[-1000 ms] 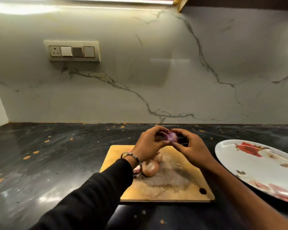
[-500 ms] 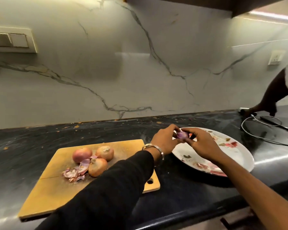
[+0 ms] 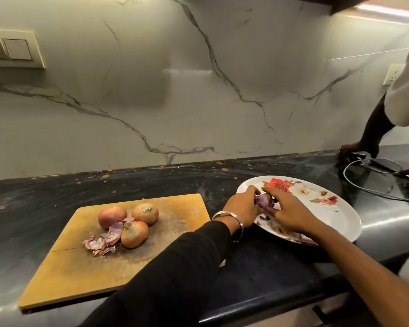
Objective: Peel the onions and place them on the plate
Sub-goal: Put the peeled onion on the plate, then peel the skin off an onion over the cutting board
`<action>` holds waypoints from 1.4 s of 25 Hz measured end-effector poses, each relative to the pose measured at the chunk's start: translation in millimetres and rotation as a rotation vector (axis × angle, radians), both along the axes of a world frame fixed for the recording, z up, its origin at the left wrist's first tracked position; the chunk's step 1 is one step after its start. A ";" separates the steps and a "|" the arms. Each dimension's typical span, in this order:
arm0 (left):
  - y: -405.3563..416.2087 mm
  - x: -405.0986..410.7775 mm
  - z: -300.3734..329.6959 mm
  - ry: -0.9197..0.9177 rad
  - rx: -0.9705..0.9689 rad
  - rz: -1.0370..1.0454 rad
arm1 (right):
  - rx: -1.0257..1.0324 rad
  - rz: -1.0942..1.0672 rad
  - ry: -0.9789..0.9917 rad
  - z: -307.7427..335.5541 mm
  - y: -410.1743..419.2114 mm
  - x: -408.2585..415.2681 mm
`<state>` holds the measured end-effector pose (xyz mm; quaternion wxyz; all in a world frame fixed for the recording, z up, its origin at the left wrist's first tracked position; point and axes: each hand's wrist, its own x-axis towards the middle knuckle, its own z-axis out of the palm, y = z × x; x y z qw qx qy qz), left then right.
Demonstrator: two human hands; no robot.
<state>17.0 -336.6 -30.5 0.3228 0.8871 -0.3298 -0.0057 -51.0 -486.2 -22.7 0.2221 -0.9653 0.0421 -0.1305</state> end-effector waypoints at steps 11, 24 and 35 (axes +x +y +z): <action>66.6 -8.9 29.8 -0.056 -0.179 0.016 | -0.055 0.101 -0.095 40.1 53.7 -9.3; 289.0 -29.9 54.3 -0.189 -0.233 0.248 | 0.069 0.453 -0.176 48.5 242.7 6.3; 328.6 -51.2 16.7 -0.126 -0.374 0.226 | -0.009 0.587 -0.205 17.2 281.1 -3.4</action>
